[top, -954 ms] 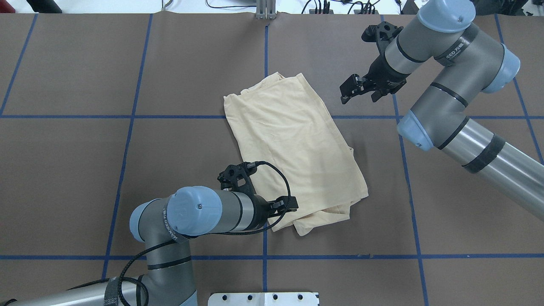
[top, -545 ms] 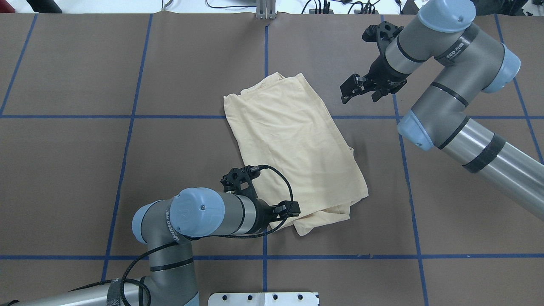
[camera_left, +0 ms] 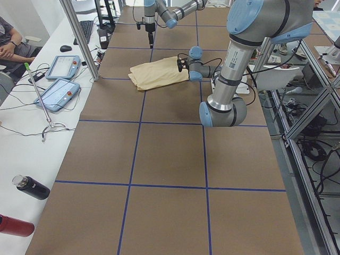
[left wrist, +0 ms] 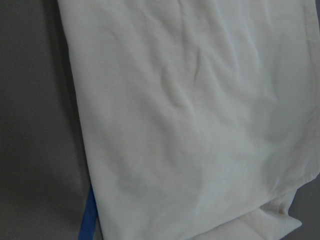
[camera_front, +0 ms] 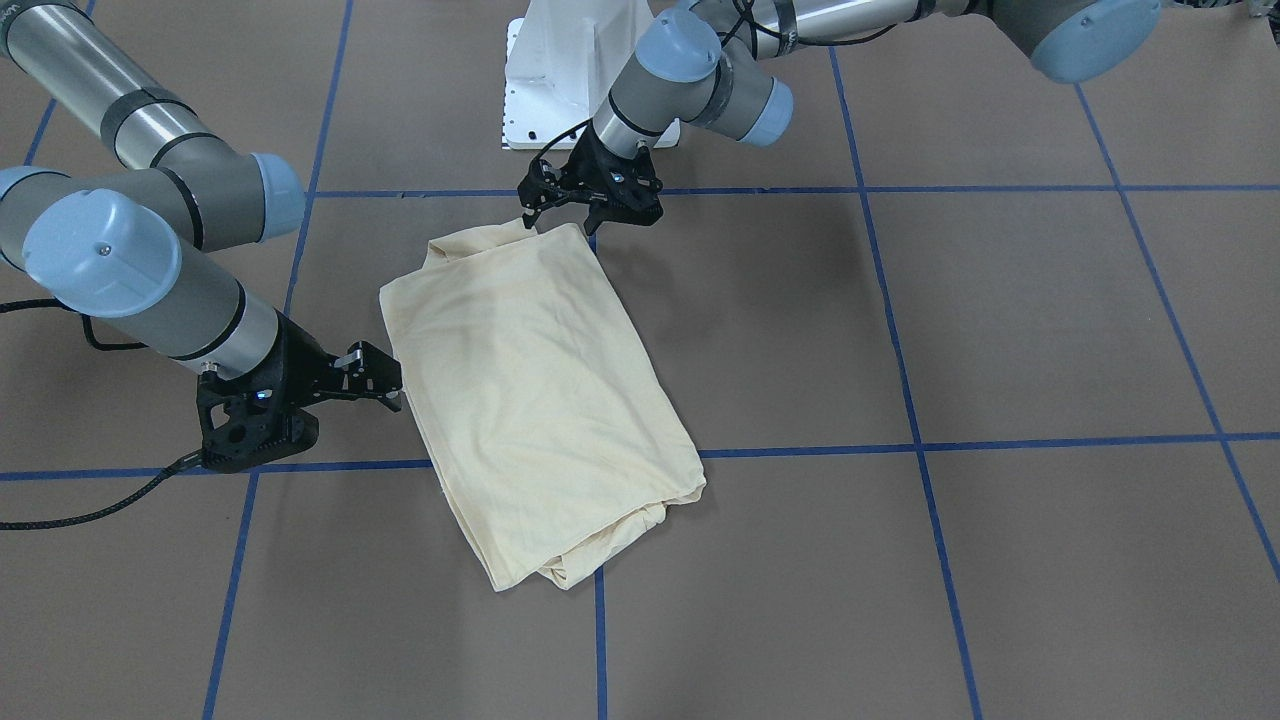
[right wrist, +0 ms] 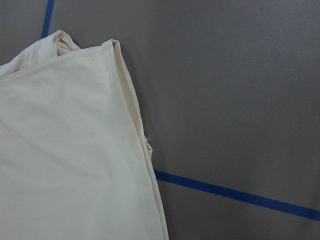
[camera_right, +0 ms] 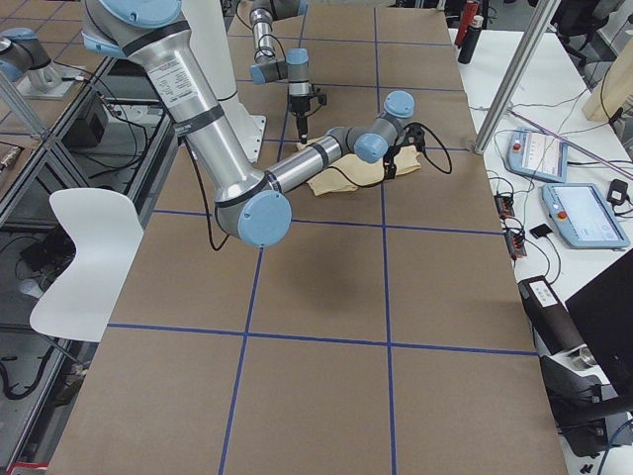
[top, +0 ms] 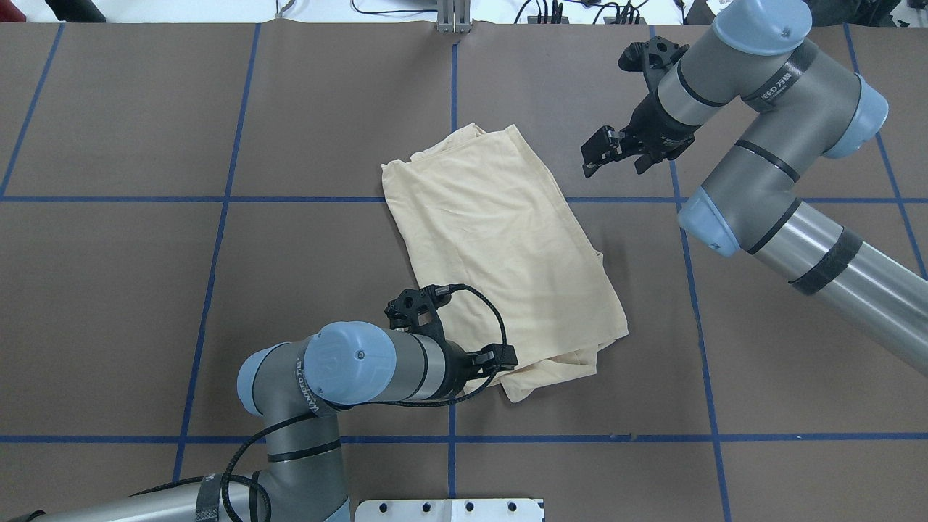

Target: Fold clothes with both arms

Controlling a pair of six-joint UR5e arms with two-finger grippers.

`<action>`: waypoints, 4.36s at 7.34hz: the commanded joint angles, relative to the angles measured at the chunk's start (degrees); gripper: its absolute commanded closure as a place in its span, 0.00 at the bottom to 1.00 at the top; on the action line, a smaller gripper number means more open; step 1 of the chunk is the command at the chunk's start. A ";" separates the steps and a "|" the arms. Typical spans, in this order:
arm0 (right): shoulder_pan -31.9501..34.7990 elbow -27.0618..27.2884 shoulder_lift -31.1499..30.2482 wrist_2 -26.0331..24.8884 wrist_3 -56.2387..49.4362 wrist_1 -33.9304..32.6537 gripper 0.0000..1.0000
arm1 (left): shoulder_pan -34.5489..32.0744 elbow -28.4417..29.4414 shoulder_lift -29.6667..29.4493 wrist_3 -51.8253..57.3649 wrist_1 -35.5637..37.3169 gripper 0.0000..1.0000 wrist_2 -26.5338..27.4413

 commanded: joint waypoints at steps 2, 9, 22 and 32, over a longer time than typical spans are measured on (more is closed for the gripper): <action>0.03 0.00 -0.09 -0.02 0.00 0.00 0.01 | 0.31 2.17 -1.32 -0.38 -0.05 0.03 0.10; 0.03 -0.27 -0.09 -0.02 0.00 0.00 0.00 | 1.10 2.00 -1.50 -0.73 0.04 0.40 0.19; -0.14 -0.44 -0.17 -0.02 0.00 0.09 0.00 | 0.49 -4.76 -0.45 -2.13 8.80 0.24 -0.08; -0.23 -0.62 -0.18 -0.11 0.00 0.09 0.01 | -8.57 3.23 -4.40 -1.43 17.53 0.40 0.54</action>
